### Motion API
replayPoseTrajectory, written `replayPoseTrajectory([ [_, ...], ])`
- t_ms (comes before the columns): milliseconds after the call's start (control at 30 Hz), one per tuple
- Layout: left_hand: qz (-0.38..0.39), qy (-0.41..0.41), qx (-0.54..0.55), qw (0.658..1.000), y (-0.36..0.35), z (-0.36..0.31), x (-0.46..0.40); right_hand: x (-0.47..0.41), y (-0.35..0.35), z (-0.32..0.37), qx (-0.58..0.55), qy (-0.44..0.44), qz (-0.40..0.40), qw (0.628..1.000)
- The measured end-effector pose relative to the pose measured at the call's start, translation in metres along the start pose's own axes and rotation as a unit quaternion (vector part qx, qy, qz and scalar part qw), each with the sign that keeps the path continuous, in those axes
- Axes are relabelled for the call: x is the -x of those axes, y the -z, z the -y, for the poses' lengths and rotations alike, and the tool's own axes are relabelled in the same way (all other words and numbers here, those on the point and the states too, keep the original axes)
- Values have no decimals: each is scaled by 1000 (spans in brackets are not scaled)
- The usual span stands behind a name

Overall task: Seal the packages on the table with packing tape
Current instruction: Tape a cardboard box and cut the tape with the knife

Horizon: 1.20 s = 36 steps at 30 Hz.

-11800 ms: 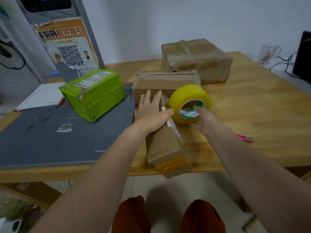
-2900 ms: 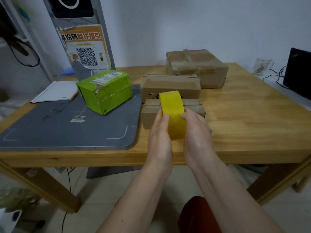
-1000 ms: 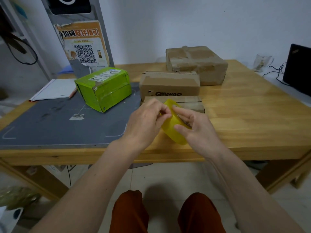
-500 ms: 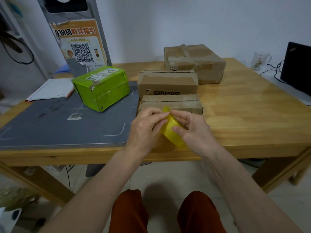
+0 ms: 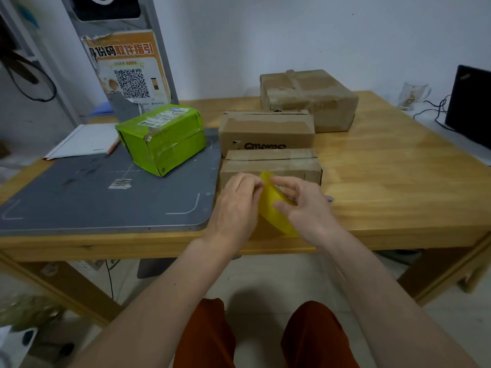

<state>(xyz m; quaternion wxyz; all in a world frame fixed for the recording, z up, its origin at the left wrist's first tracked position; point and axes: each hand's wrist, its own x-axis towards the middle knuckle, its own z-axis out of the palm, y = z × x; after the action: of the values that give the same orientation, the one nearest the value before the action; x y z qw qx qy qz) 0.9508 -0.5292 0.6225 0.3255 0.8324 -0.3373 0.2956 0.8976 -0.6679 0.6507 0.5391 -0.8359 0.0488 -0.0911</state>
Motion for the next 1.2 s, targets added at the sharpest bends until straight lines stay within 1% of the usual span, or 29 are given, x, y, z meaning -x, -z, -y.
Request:
replayPoseTrajectory([
  [67, 6, 4, 17, 1000, 1, 1, 2, -2, 2, 0, -8, -4, -3, 1000],
  [233, -39, 47, 70, 996, 0, -1, -1, -2, -1, 0, 8, -5, 4, 1000],
  [333, -56, 50, 87, 993, -1, 0, -2, -2, -1, -1, 18, -6, 8, 1000],
  [400, -54, 38, 68, 995, -2, -2, -2, -3, -1, 0, 15, -6, 10, 1000],
  [567, -20, 2, -20, 1000, -7, -3, -4, -3, -2, 0, 17, -13, 7, 1000],
  [733, -18, -2, -38, 999, -11, -12, -1, -8, -1, -2, 11, -29, 1, 1000],
  [867, -9, 12, -35, 999, -12, -14, 1, -11, 0, -1, 3, -38, 4, 999],
  [1033, 47, 25, 26, 998, -9, -12, -1, -14, 3, -3, 22, -34, -6, 999],
  [1133, 92, 64, 101, 989, -4, -8, -1, -16, 6, -4, 22, -29, 4, 999],
  [1200, 104, 105, 167, 975, 1, -7, -4, -17, 8, -3, 21, -25, 3, 999],
])
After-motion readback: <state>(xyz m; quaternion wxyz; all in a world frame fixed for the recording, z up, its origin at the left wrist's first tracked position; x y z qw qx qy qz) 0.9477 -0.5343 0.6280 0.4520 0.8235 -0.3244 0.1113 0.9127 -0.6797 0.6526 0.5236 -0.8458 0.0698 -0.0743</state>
